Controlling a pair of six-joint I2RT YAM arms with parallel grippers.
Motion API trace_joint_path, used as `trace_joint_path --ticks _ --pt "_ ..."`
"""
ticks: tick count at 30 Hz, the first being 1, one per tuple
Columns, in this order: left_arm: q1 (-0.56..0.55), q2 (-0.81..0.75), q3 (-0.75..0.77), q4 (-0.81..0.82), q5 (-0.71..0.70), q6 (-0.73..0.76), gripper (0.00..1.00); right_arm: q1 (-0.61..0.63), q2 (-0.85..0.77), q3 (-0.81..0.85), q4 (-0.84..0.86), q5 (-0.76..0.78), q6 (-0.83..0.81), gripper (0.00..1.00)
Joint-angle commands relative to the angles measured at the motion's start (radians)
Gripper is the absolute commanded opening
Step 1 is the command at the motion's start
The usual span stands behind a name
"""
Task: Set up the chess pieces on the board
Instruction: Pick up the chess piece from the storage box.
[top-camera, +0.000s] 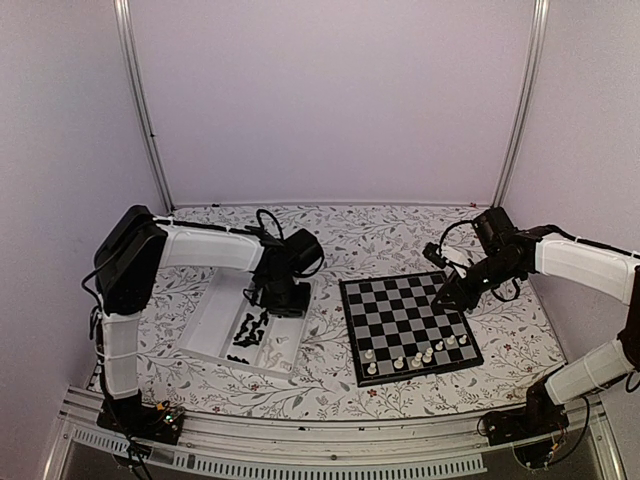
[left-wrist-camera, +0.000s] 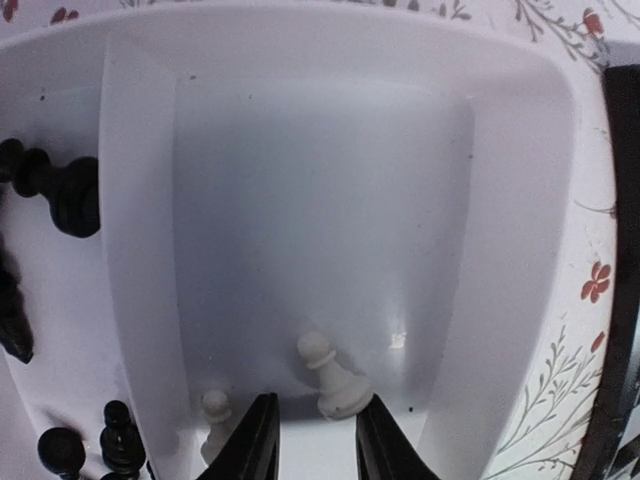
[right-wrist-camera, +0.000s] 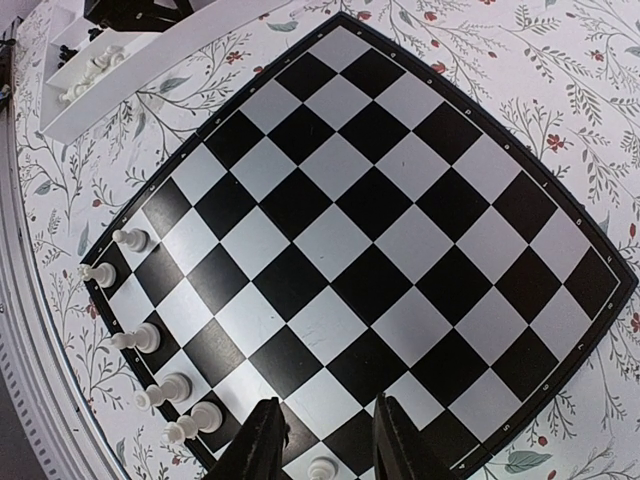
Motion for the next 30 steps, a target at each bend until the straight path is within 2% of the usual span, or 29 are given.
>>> trace_joint_path --ticks 1,22,30 --pt "0.019 0.043 0.019 -0.002 0.003 0.020 0.29 0.001 -0.023 -0.006 0.018 -0.015 0.001 0.33" --pt "0.066 0.090 0.045 0.041 0.040 0.069 0.28 0.001 -0.007 -0.006 0.020 -0.017 0.001 0.33" --pt "0.090 0.142 0.118 0.067 0.036 0.137 0.31 0.001 0.003 0.001 0.015 -0.025 0.000 0.33"
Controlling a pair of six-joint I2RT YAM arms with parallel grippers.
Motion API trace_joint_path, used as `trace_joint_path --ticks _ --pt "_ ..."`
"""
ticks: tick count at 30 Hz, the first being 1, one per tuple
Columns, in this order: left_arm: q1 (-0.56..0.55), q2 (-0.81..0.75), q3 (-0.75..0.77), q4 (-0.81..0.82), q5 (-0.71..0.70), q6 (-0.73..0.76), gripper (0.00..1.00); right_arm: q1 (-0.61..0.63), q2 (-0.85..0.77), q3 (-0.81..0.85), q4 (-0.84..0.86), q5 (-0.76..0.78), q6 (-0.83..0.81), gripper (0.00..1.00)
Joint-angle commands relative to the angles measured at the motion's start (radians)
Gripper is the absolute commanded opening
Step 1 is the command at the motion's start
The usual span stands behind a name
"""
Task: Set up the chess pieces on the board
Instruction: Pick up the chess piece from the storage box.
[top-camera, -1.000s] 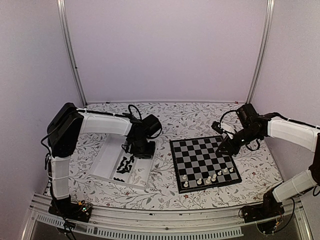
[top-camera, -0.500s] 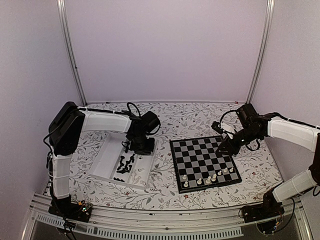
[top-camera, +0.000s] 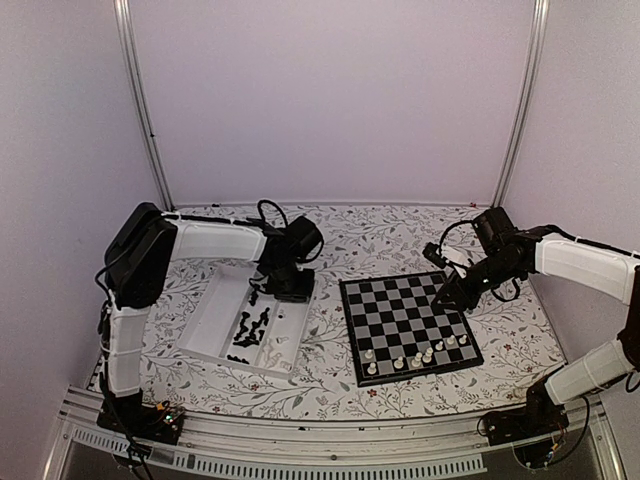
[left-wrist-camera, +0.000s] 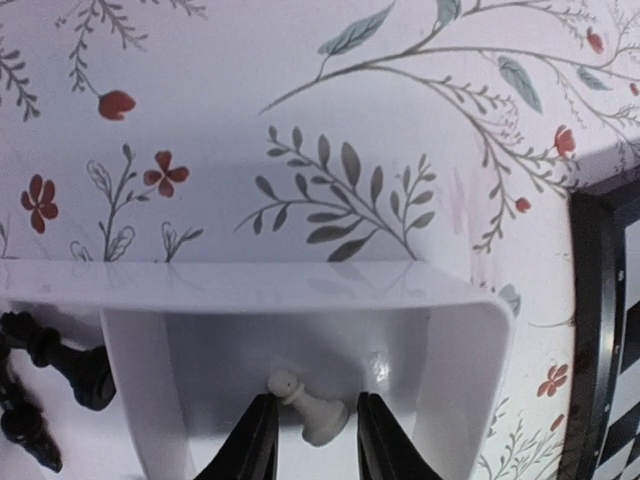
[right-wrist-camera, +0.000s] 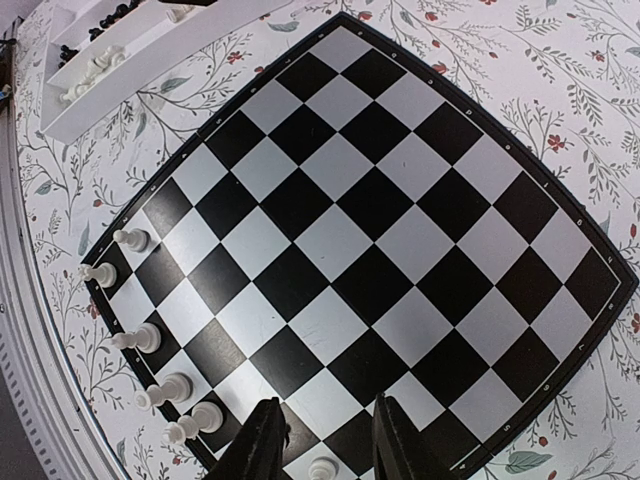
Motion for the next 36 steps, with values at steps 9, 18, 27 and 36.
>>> trace_joint_path --ticks 9,18,27,36 --pt "0.057 0.099 0.055 -0.019 0.053 0.041 0.31 0.000 -0.006 -0.005 0.012 -0.011 0.000 0.32" --pt "0.054 0.059 -0.023 -0.079 0.012 0.015 0.31 0.001 -0.002 -0.003 0.012 -0.013 -0.002 0.33" --pt "0.059 0.034 -0.075 -0.106 -0.016 0.009 0.32 0.001 0.007 0.005 0.011 -0.020 -0.004 0.32" --pt "0.054 0.016 -0.076 -0.097 0.008 0.020 0.29 0.000 -0.002 -0.005 0.009 -0.019 -0.006 0.32"
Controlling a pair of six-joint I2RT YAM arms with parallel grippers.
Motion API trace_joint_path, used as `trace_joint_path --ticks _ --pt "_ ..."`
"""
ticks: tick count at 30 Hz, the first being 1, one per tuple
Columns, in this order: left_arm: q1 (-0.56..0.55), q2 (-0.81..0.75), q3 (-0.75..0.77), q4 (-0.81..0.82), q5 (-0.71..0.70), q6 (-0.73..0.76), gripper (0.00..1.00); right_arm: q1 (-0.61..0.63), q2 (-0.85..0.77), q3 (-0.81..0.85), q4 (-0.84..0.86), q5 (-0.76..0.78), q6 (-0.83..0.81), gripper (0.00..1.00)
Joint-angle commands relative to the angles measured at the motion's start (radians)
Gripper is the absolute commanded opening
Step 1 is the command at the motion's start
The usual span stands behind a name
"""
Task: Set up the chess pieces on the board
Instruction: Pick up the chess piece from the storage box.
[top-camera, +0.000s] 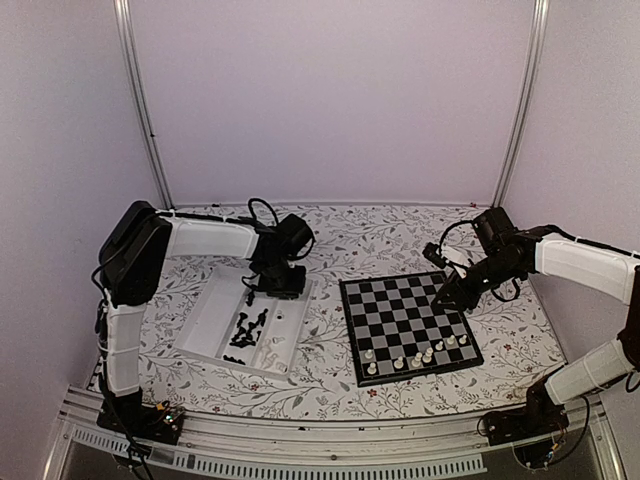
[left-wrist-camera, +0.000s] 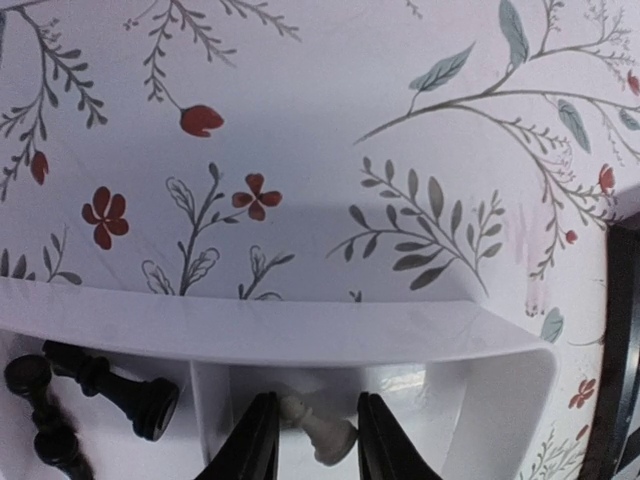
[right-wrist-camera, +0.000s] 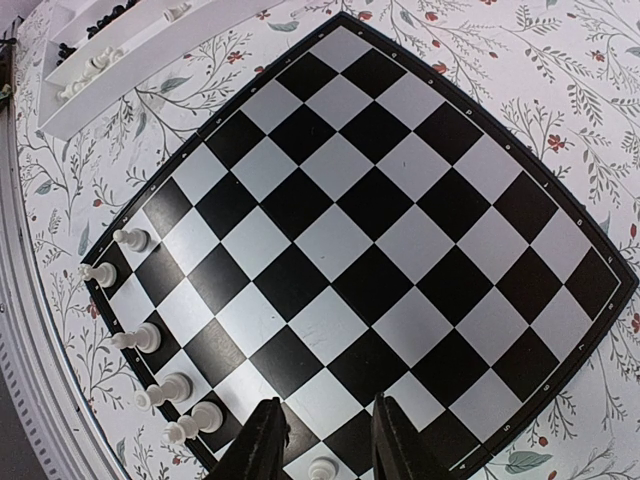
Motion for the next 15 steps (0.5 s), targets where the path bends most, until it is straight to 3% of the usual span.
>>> trace_joint_path --ticks 1,10,15 --pt "0.008 0.031 -0.041 -0.107 0.026 0.002 0.27 0.000 -0.002 -0.005 0.009 -0.019 -0.005 0.32" --pt "-0.016 0.053 0.009 -0.084 0.041 0.057 0.25 0.001 -0.006 -0.006 0.009 -0.014 -0.004 0.32" --pt "-0.030 0.074 0.033 -0.111 0.054 0.079 0.30 0.000 -0.016 -0.015 0.013 -0.010 -0.004 0.32"
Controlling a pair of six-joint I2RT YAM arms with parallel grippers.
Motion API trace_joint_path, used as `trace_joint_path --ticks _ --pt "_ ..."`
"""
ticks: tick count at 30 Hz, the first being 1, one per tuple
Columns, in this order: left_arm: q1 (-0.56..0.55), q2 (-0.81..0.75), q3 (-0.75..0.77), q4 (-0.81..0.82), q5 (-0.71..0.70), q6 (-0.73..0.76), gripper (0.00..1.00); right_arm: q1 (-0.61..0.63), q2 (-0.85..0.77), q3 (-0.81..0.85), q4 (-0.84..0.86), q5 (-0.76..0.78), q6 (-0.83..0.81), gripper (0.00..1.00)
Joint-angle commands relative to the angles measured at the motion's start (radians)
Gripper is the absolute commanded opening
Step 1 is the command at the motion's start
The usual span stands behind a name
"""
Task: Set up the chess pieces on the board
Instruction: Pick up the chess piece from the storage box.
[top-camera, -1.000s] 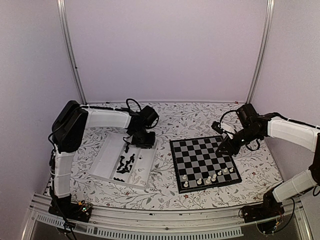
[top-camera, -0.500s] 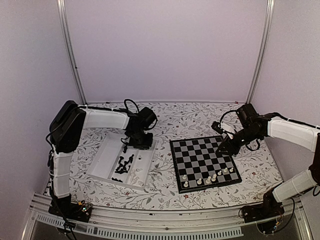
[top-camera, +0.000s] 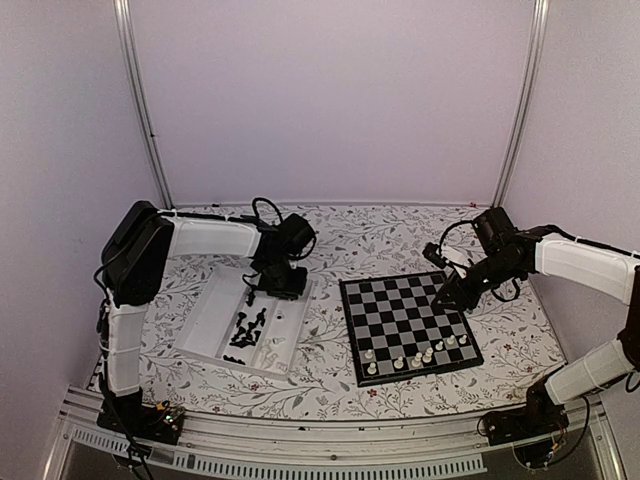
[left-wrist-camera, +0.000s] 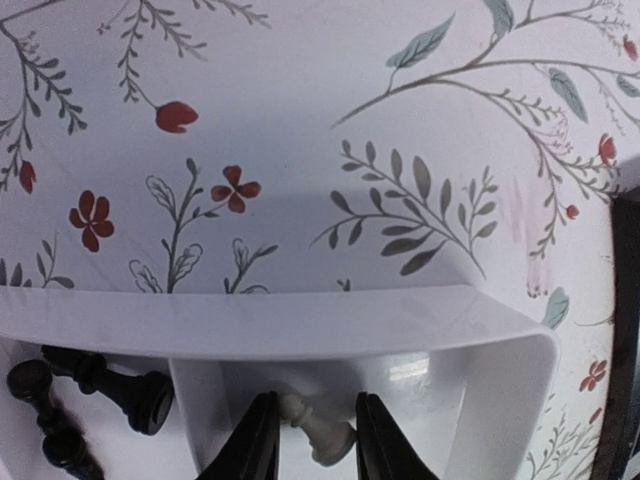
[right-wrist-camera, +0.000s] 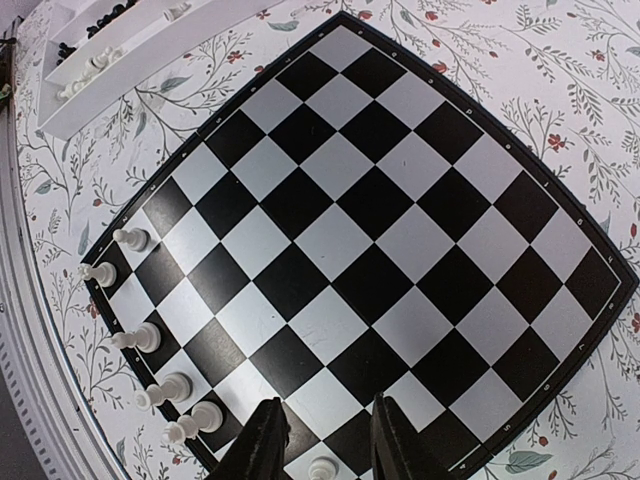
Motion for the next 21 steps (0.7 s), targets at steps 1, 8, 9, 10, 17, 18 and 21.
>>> trace_joint_path --ticks 1,8,9,10,17,18,21 --pt "-0.021 0.064 0.005 -0.092 0.043 0.014 0.30 0.000 -0.017 -0.017 0.014 -0.008 -0.004 0.32" --pt "-0.021 0.037 -0.033 -0.107 0.024 -0.026 0.35 0.000 -0.020 -0.020 0.014 -0.009 -0.004 0.32" --pt "-0.021 0.032 -0.037 -0.111 0.023 -0.034 0.35 0.000 -0.019 -0.019 0.015 -0.010 -0.004 0.32" --pt "-0.021 0.026 -0.043 -0.113 0.023 -0.038 0.35 0.000 -0.019 -0.018 0.015 -0.010 -0.004 0.32" --pt "-0.019 0.008 -0.061 -0.097 0.043 -0.042 0.22 0.000 -0.019 -0.019 0.015 -0.010 -0.004 0.32" --pt "-0.019 0.009 -0.059 -0.094 0.045 -0.041 0.21 0.000 -0.020 -0.018 0.016 -0.010 -0.004 0.32" --pt "-0.018 0.020 -0.046 -0.092 0.044 -0.031 0.20 0.000 -0.021 -0.019 0.015 -0.007 -0.004 0.32"
